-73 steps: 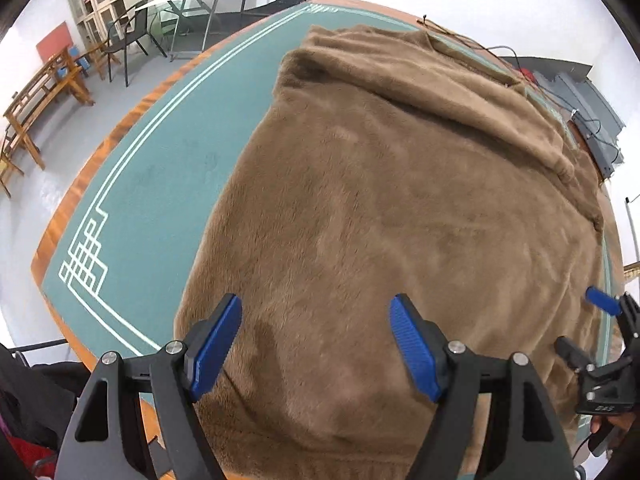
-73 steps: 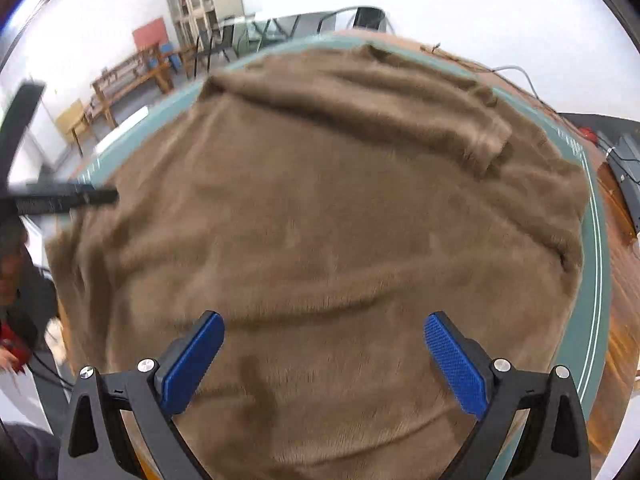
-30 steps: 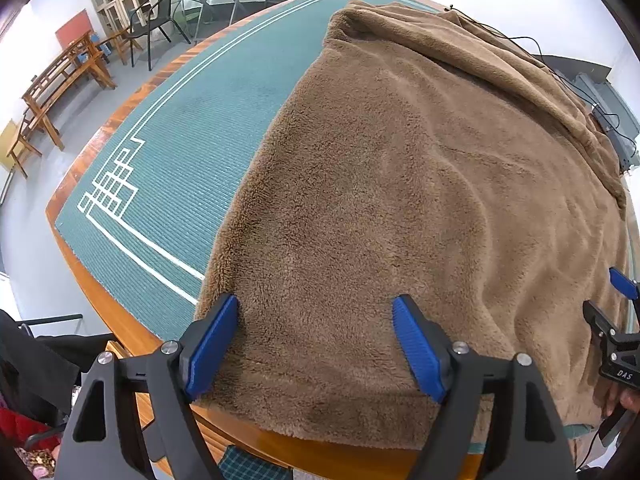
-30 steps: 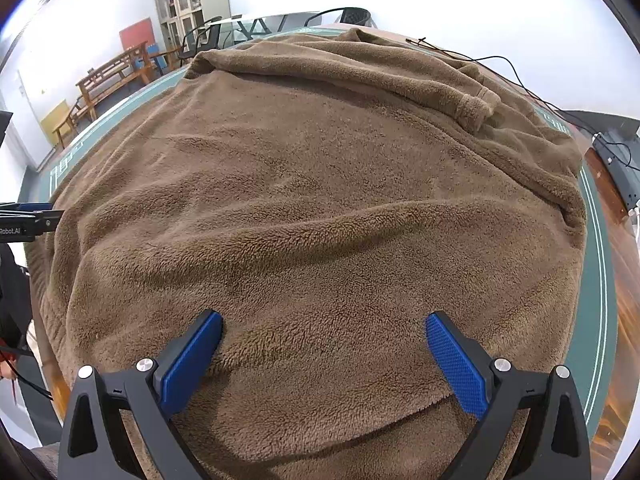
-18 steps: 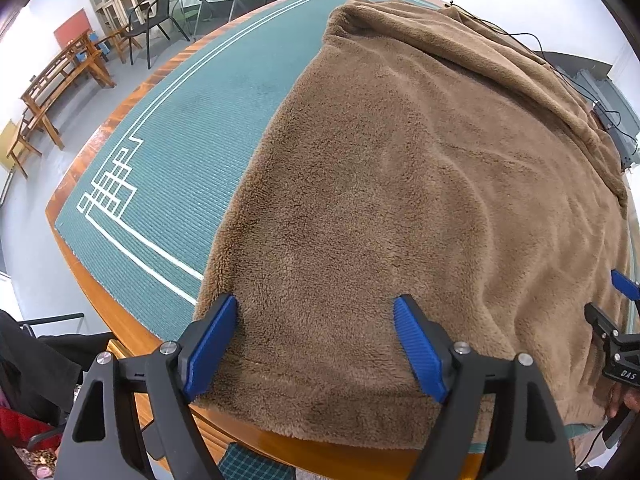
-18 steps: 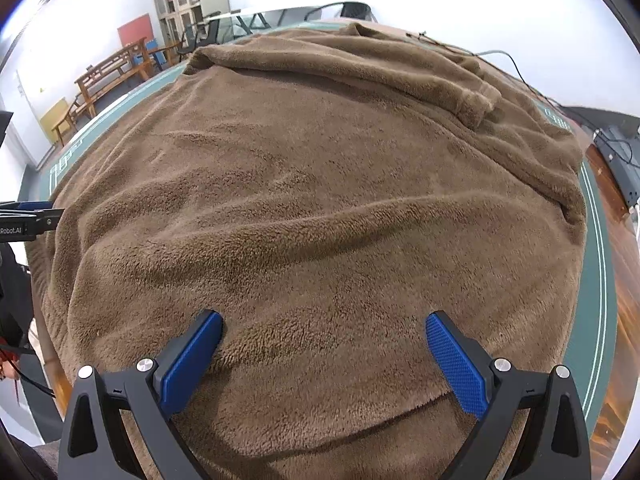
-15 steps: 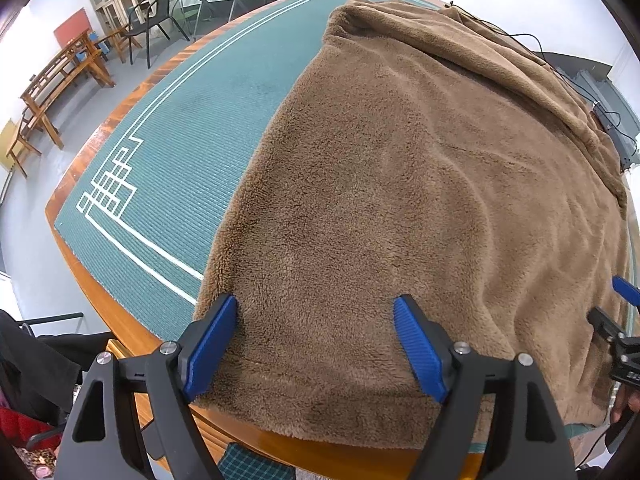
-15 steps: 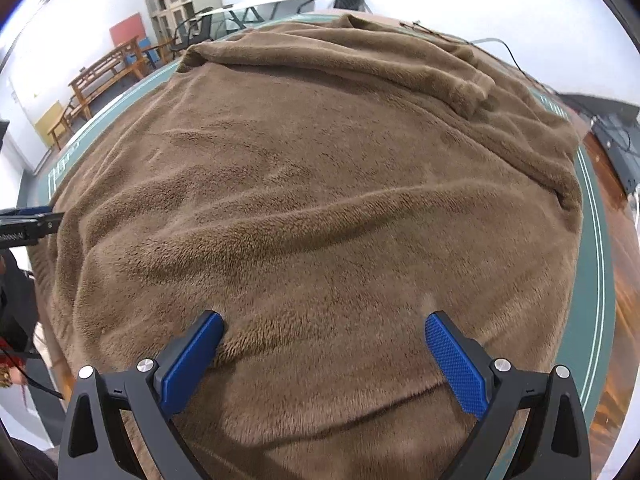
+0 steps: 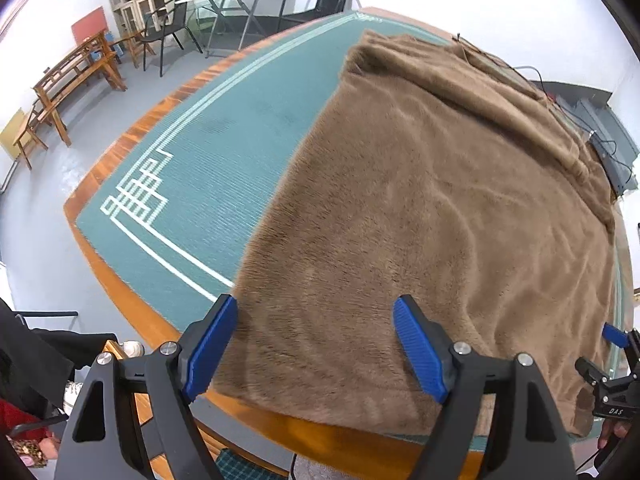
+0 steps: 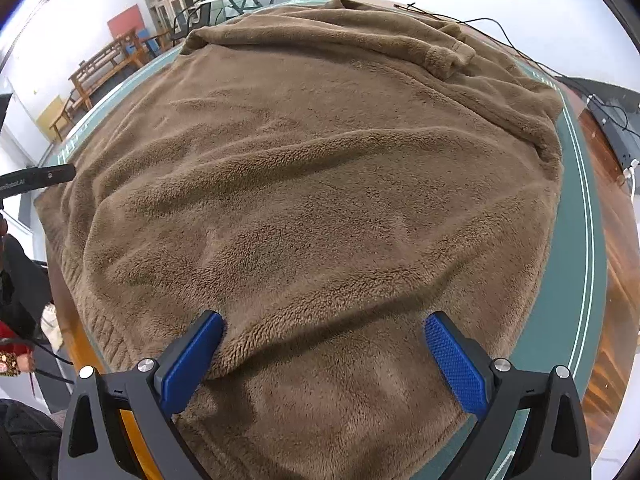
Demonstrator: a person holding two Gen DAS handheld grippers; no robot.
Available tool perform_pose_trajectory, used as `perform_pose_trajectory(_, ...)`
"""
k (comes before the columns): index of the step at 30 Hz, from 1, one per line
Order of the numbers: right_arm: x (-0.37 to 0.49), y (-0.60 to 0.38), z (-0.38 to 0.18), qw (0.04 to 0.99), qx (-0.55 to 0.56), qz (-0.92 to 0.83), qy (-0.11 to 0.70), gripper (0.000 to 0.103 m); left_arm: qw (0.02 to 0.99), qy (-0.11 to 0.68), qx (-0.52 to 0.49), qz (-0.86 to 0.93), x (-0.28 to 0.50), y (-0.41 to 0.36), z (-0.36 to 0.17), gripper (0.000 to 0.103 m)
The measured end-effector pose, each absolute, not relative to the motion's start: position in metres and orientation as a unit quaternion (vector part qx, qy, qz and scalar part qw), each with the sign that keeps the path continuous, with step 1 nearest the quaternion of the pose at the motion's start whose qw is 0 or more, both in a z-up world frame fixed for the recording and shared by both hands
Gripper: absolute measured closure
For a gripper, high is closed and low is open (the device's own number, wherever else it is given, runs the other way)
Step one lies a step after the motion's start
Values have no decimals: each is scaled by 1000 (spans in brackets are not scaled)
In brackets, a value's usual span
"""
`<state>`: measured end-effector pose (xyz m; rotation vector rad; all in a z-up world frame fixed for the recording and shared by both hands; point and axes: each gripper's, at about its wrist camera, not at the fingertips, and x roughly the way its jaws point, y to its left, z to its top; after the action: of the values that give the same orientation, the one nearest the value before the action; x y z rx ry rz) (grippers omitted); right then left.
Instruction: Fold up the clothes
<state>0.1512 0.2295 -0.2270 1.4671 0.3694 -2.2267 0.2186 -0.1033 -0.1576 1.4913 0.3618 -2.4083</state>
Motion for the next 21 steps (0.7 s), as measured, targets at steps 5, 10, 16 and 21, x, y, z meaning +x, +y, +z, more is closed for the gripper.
perform_pose_trajectory(5, 159, 245, -211, 225, 510, -821, 125, 1, 157, 139, 511, -834, 232, -129, -151, 20)
perform_pose_trajectory(10, 166, 257, -193, 221, 488, -833, 139, 1, 146, 197, 507, -827, 241, -153, -159, 20)
perform_pose_trajectory(16, 181, 289, -184, 214, 486, -835, 145, 1, 113, 187, 515, -829, 232, -144, -163, 20)
perform_pose_trajectory(21, 196, 312, -186, 213, 502, -826, 141, 1, 111, 197, 530, -817, 227, -146, -174, 20)
